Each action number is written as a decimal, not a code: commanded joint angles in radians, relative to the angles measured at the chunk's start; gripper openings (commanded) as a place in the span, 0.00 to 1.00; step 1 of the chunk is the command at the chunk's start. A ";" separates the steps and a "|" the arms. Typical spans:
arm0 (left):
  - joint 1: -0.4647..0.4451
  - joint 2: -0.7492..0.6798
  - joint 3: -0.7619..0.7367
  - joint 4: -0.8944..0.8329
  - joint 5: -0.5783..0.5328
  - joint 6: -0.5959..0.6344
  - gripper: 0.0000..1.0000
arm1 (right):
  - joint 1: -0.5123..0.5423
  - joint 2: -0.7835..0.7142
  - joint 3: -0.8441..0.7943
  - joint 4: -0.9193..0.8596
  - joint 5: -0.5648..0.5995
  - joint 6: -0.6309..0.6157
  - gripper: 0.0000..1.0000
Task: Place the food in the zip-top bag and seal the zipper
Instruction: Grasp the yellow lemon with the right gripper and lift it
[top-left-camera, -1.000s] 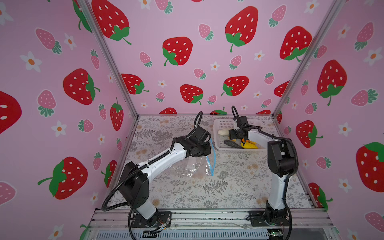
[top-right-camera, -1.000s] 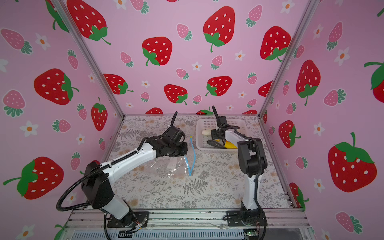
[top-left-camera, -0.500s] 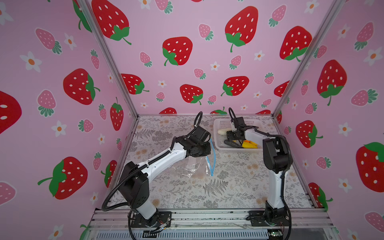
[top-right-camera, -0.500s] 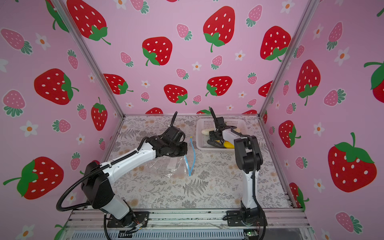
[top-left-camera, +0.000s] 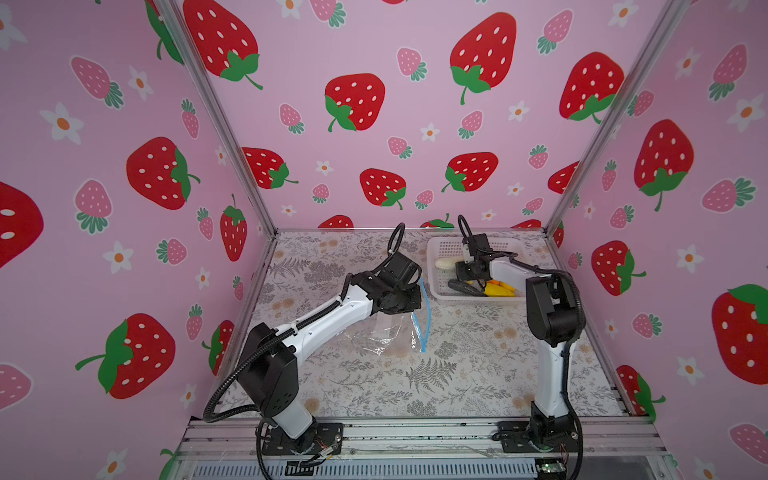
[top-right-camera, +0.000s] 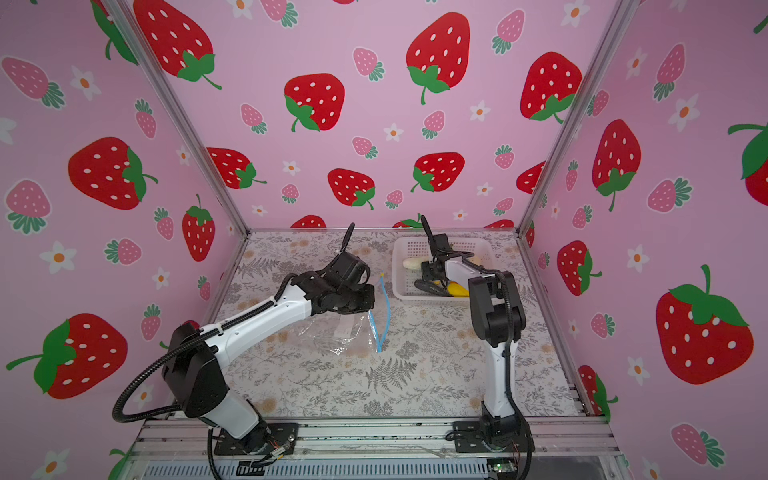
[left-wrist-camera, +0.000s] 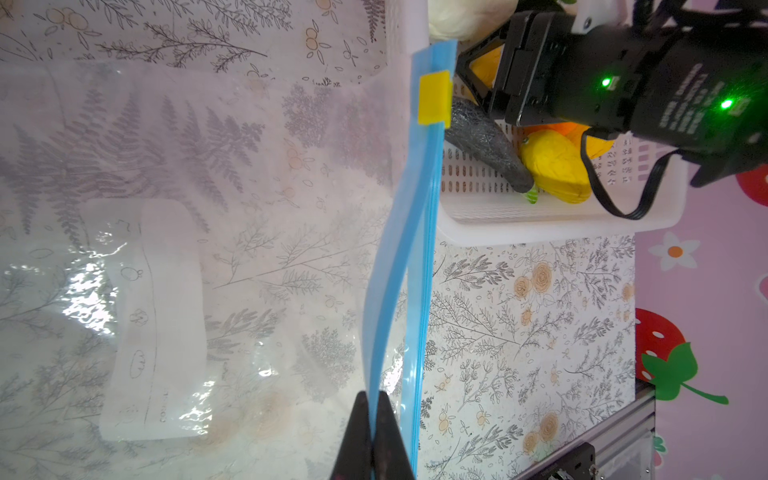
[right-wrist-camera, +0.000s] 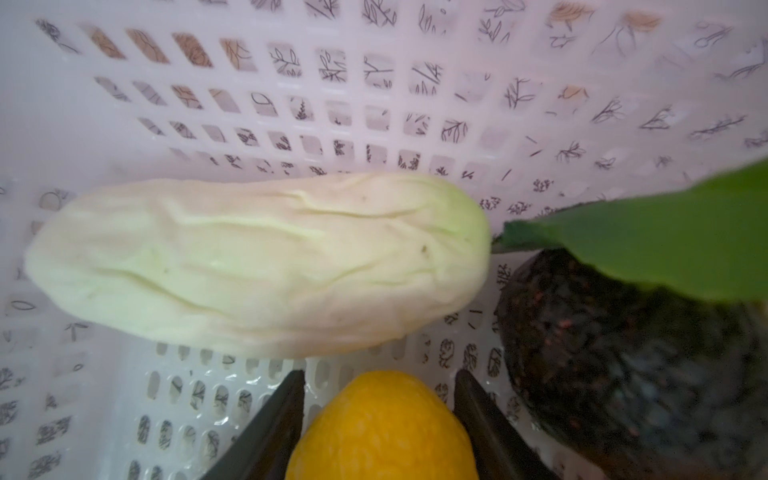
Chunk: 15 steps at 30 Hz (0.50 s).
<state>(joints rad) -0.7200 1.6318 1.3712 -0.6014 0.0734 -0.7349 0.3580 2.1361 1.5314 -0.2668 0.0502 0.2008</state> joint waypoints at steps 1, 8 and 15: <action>0.002 0.014 0.044 -0.009 0.010 -0.009 0.00 | 0.001 -0.059 0.038 -0.034 -0.010 0.003 0.57; 0.003 0.014 0.056 -0.009 0.020 -0.015 0.00 | -0.013 -0.163 0.016 -0.057 -0.036 0.008 0.56; 0.005 0.020 0.076 -0.014 0.033 -0.027 0.00 | -0.014 -0.410 -0.201 0.028 -0.191 0.049 0.56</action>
<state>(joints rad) -0.7197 1.6318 1.3987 -0.6025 0.0921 -0.7414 0.3485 1.8156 1.4109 -0.2665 -0.0414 0.2253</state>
